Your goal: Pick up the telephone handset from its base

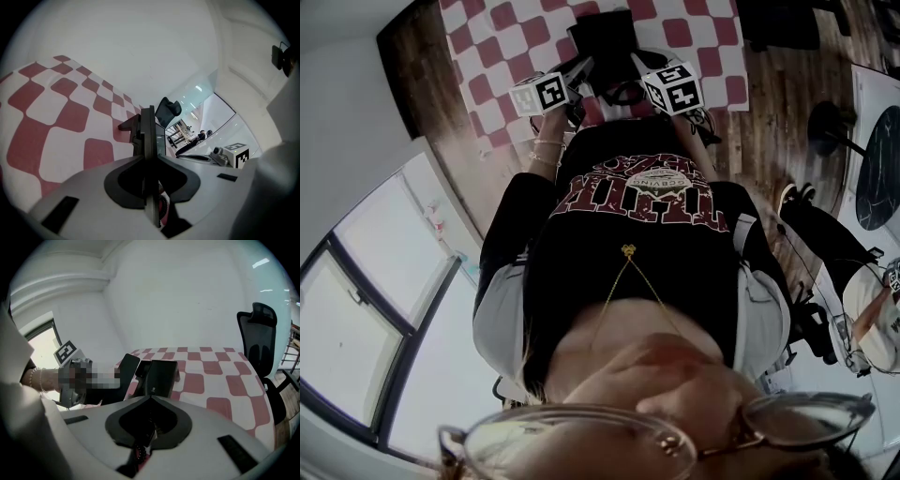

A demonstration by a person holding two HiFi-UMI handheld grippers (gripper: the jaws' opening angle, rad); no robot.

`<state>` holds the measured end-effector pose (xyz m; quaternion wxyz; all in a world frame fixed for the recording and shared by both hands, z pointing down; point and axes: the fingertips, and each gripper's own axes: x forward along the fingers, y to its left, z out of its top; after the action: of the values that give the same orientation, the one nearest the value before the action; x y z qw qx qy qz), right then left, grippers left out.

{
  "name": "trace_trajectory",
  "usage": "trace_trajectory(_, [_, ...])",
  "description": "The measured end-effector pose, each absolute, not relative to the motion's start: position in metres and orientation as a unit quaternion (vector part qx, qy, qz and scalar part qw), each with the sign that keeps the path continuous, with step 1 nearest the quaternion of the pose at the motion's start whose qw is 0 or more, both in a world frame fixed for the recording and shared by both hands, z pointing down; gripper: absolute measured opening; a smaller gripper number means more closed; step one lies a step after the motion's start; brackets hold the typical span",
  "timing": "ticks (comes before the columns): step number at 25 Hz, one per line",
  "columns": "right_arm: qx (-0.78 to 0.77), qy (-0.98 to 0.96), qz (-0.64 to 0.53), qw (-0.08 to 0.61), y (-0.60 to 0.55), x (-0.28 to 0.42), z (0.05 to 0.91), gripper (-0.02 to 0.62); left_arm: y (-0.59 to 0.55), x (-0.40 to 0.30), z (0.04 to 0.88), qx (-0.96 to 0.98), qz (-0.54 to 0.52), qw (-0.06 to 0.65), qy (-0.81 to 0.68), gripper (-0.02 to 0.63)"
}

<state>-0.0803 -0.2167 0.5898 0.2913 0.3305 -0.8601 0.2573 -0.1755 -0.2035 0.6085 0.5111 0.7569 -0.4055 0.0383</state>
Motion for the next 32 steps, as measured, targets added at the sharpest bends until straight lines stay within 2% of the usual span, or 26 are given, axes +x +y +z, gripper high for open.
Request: trace_trajectory(32, [0.297, -0.882, 0.232, 0.284, -0.217, -0.1, 0.578, 0.02, -0.201, -0.181, 0.558, 0.763, -0.018, 0.501, -0.408, 0.081])
